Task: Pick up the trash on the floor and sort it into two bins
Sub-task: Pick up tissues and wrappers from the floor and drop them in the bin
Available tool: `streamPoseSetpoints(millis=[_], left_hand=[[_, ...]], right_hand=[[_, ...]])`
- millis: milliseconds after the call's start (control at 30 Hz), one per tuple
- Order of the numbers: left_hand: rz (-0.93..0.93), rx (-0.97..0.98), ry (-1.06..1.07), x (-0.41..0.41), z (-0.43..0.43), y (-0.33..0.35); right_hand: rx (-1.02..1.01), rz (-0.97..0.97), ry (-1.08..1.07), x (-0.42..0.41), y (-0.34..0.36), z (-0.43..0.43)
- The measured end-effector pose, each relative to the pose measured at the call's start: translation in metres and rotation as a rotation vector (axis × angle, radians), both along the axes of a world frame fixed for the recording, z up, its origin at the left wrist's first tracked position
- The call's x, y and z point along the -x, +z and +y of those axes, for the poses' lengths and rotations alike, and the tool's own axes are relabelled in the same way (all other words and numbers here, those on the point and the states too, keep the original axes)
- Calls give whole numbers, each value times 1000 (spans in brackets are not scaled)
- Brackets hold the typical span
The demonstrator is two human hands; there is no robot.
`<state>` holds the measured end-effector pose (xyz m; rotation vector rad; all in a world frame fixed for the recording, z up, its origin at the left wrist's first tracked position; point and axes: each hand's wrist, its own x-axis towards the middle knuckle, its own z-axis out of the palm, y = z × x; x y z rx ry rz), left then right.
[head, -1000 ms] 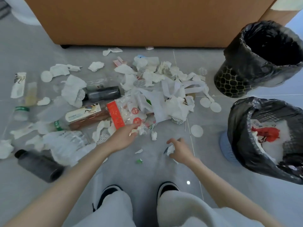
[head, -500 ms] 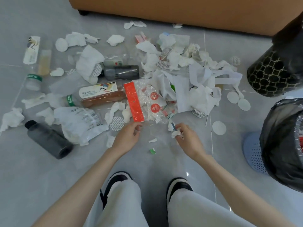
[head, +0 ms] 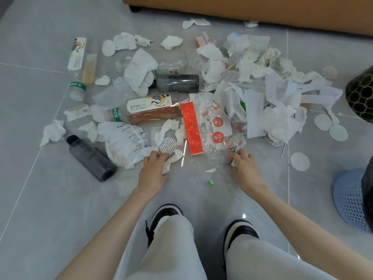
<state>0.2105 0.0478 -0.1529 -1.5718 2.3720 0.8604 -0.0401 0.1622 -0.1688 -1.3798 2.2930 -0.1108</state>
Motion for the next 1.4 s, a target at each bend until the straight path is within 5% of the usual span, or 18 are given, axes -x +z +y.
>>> streamPoseSetpoints(millis=[233, 333, 467, 633, 800, 1100, 1400], left_hand=[[196, -18, 43, -3, -4, -9], [248, 0, 125, -2, -12, -6], [290, 98, 128, 3, -28, 1], [148, 62, -7, 18, -44, -3], [50, 58, -70, 25, -45, -11], [94, 20, 11, 27, -37, 0], [256, 132, 47, 35, -47, 69]], right_hand=[[119, -198, -103, -11, 14, -8], [157, -227, 56, -30, 24, -18], [114, -44, 389, -54, 15, -19], [-109, 8, 403, -52, 2, -10], [-33, 151, 533, -47, 2, -11], [-206, -60, 393, -41, 0, -14], [52, -541, -131, -12, 87, -30]])
